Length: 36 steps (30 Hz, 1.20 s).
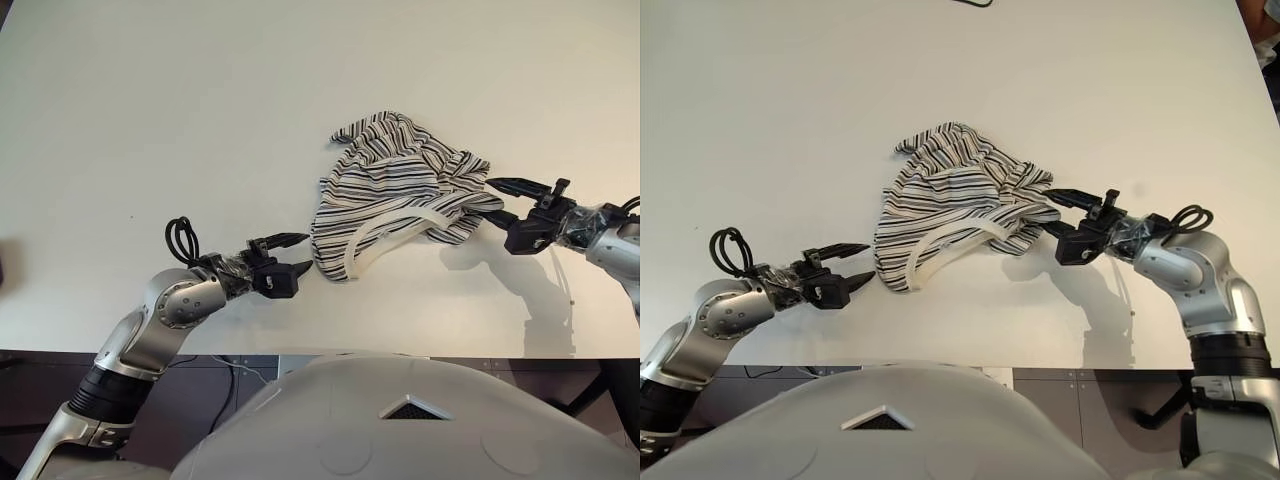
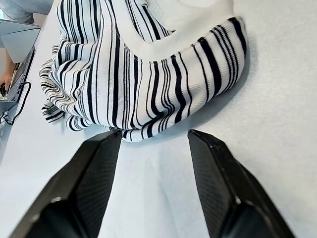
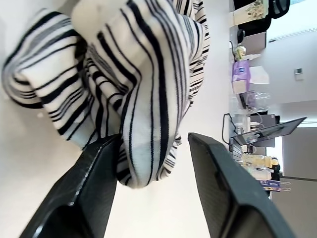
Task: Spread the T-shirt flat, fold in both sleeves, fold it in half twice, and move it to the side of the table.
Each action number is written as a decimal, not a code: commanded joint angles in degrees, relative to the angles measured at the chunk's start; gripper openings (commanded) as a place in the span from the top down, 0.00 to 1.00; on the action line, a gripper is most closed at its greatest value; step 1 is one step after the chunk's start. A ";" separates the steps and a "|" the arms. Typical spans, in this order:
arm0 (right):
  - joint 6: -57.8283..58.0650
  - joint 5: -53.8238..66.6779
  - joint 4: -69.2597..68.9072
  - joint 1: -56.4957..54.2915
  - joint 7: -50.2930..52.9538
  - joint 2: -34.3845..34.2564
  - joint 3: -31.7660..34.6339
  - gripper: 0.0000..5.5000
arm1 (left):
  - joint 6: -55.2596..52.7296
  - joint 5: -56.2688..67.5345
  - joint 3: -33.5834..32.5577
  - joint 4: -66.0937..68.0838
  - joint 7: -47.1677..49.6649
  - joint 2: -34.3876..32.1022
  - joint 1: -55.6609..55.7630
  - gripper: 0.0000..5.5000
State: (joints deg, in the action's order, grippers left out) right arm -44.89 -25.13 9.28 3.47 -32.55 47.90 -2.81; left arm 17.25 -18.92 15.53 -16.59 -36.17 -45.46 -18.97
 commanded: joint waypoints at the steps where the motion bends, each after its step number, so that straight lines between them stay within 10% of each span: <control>1: -1.40 1.85 -1.77 -1.22 2.12 0.18 0.06 0.56 | -0.92 -2.01 0.42 1.32 -0.83 -0.80 -0.79 0.54; 9: -3.37 3.32 -2.86 -1.86 4.47 1.10 0.05 0.56 | -1.69 -2.26 0.59 0.91 -0.30 -0.19 -0.91 0.54; 18: -4.16 3.99 -1.27 -2.00 3.11 1.60 -2.62 0.84 | -1.61 -1.85 0.42 1.36 -0.50 -0.42 -0.29 0.54; 29: 11.47 23.61 -5.59 -2.42 -12.95 3.22 -4.00 0.98 | -1.52 -1.00 -0.11 1.46 -0.07 -0.06 0.03 0.54; 36: 43.17 57.57 -26.44 -4.36 -33.40 13.25 -0.34 0.98 | -2.45 3.53 -6.61 6.12 3.10 1.25 4.41 0.54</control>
State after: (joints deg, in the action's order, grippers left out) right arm -11.33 22.02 -10.38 1.90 -62.85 57.54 -5.97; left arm 15.17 -15.89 11.00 -12.92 -34.42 -44.75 -16.82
